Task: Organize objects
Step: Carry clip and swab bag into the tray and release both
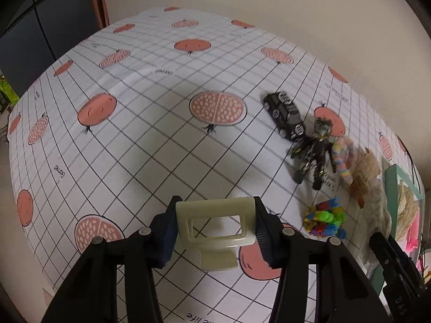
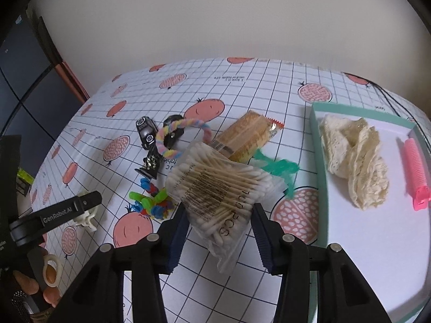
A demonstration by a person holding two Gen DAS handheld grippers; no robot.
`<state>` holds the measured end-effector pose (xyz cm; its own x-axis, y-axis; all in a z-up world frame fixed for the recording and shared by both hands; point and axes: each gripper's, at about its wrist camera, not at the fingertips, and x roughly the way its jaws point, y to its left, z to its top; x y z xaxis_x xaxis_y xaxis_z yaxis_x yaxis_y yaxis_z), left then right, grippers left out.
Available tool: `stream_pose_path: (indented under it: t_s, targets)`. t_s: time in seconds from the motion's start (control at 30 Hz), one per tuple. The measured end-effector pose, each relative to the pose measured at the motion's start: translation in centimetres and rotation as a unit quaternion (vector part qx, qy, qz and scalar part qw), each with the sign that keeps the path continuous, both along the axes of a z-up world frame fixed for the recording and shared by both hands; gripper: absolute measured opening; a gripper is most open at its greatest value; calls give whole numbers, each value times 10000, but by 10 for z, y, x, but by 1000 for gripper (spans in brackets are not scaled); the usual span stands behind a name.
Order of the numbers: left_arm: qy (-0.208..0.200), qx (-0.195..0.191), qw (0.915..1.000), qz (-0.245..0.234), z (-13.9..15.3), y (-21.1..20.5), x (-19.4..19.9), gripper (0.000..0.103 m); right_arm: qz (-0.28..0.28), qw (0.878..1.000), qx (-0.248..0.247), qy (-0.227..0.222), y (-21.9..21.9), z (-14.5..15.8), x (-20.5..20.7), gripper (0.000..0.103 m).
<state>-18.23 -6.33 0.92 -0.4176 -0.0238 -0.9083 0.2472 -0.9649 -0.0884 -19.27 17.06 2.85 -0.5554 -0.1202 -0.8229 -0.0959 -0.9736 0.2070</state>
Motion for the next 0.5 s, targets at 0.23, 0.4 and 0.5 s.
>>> stream_pose_path:
  t_s: [0.23, 0.4, 0.5]
  targets:
    - [277, 103, 9995, -57, 14, 23, -4, 53, -18, 9993, -62, 367, 15, 23, 15, 49]
    - [549, 172, 9980, -250, 30, 49, 1, 53, -255, 9977, -33, 633, 38, 37, 29, 49]
    - [684, 138, 9965, -452, 39, 69, 4, 53, -461, 9968, -16, 651, 57, 40, 37, 49]
